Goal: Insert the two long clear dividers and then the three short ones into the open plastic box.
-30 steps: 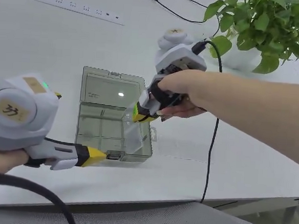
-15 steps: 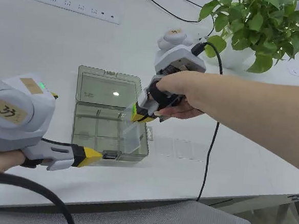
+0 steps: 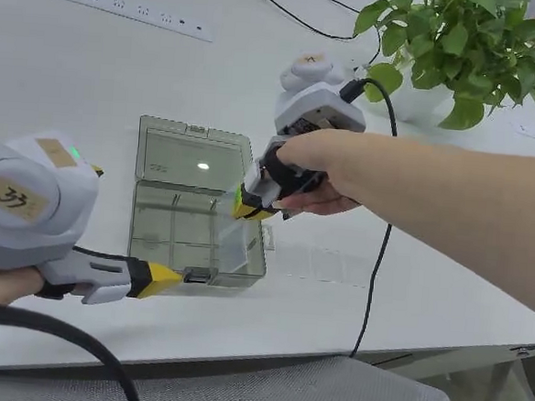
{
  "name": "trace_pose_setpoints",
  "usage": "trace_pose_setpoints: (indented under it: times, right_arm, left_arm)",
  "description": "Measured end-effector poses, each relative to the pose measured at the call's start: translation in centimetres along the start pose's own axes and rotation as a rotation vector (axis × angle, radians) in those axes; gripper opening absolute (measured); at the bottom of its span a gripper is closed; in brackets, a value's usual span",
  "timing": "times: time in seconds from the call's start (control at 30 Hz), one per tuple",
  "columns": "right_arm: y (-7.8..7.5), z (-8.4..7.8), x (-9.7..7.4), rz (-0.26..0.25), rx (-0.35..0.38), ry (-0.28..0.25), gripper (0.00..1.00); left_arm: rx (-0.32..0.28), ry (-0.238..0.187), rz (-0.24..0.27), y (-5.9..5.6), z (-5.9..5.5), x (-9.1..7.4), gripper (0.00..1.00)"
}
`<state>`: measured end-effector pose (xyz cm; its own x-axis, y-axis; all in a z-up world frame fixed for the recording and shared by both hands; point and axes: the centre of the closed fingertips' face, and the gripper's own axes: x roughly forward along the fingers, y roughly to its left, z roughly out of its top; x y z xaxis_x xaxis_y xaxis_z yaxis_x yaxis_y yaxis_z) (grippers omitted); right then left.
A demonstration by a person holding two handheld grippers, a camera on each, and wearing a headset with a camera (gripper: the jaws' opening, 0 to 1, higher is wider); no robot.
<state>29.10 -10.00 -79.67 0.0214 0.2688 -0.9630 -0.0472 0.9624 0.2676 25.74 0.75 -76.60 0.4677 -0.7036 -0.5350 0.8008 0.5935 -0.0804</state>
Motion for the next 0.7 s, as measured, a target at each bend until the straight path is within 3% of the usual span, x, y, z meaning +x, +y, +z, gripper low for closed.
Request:
trace_pose_setpoints:
  times: [0.17, 0.7]
  right_arm:
    - [-0.3, 0.5, 0.2, -0.003, -0.003, 0.001, 0.02]
    - [0.3, -0.8, 0.3, -0.018, -0.014, 0.007, 0.02]
  left_arm:
    - [0.001, 0.009, -0.001, 0.0, -0.4, 0.0, 0.92]
    - [0.002, 0.004, -0.007, 0.0, -0.4, 0.2, 0.91]
